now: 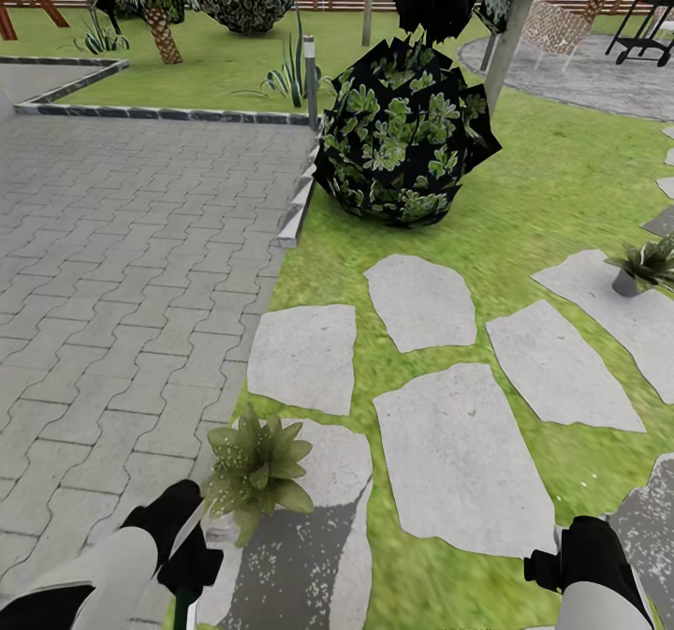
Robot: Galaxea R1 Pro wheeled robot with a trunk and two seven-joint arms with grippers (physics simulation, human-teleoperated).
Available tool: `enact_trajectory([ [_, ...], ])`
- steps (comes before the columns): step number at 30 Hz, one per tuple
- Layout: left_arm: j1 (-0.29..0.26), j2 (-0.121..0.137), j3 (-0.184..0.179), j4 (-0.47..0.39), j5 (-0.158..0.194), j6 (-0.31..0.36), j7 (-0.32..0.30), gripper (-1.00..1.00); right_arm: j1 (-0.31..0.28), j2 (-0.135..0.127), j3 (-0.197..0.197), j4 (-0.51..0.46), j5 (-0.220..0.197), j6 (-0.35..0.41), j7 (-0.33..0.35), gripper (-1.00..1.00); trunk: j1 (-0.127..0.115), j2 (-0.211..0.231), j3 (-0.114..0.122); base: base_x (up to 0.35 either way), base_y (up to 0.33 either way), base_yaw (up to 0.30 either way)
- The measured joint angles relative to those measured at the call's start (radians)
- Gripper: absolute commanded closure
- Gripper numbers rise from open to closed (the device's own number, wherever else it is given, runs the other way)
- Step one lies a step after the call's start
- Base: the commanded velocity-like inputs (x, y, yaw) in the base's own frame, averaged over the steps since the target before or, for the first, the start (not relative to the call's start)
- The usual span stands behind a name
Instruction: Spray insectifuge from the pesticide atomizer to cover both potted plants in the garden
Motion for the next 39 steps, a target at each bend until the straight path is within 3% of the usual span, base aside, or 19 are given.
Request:
enact_trajectory([
  [14,0.005,-0.004,0.000,-0.003,0.001,0.000,0.006,1.00,0.000,0.000,0.000,0.000,0.000,0.000,0.001,-1.00,0.000,0.000,-0.009,0.000,0.000,0.000],
  [29,0.002,-0.008,-0.003,-0.005,-0.003,0.001,0.009,1.00,0.000,-0.001,0.000,-0.001,-0.001,0.000,0.001,-1.00,0.057,-0.105,-0.063,0.000,0.000,0.000],
  [32,-0.002,-0.008,-0.003,-0.006,-0.002,0.001,0.009,1.00,0.000,-0.001,-0.001,-0.001,-0.001,0.000,0.000,-1.00,0.058,-0.105,-0.067,0.000,0.000,0.000],
  [39,-0.064,-0.007,-0.003,-0.008,0.001,0.001,0.009,1.00,0.000,0.000,-0.001,-0.001,-0.001,0.000,0.000,-1.00,0.058,-0.105,-0.067,0.000,0.000,0.000],
])
